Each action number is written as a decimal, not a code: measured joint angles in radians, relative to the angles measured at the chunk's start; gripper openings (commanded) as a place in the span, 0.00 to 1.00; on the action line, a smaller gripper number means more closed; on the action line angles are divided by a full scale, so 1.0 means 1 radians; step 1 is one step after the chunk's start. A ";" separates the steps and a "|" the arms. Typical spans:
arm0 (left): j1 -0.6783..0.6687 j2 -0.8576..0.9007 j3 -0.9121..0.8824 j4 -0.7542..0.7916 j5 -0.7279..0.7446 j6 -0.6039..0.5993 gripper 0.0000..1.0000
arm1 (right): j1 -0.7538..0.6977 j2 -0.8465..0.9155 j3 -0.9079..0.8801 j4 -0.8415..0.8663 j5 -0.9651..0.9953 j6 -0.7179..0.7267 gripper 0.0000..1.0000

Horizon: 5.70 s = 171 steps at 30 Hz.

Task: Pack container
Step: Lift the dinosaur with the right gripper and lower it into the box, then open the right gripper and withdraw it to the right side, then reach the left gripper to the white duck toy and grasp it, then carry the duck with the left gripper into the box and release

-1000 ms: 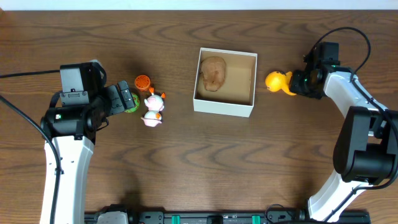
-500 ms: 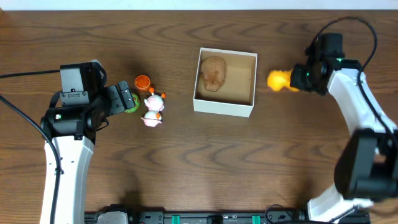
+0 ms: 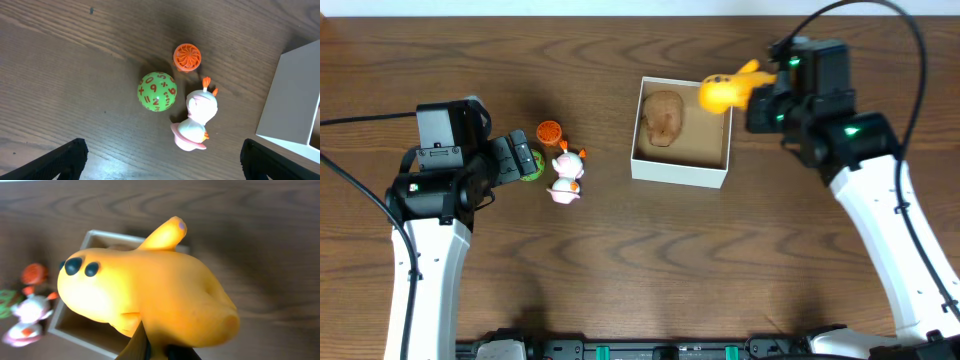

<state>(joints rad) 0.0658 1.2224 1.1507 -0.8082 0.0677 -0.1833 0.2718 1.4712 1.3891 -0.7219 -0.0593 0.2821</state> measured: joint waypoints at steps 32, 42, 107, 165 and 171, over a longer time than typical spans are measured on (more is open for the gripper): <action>0.000 0.000 0.000 0.000 0.000 0.000 0.98 | 0.240 0.393 0.000 0.072 0.024 0.247 0.42; 0.000 0.000 0.000 0.000 0.000 0.000 0.98 | 0.256 0.286 0.000 0.061 0.063 0.196 0.72; -0.220 0.575 0.146 -0.057 -0.054 0.169 0.80 | -0.352 0.114 0.003 -0.317 0.029 0.142 0.99; -0.695 0.632 0.571 0.183 -0.066 0.385 0.09 | -0.352 0.114 0.003 -0.344 0.025 0.142 0.99; -0.723 0.766 0.570 0.232 -0.064 0.438 0.08 | -0.352 0.114 0.003 -0.341 0.008 0.142 0.99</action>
<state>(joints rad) -0.6567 1.9888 1.7210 -0.5758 0.0040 0.2550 -0.0803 1.5848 1.3922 -1.0630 -0.0513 0.4240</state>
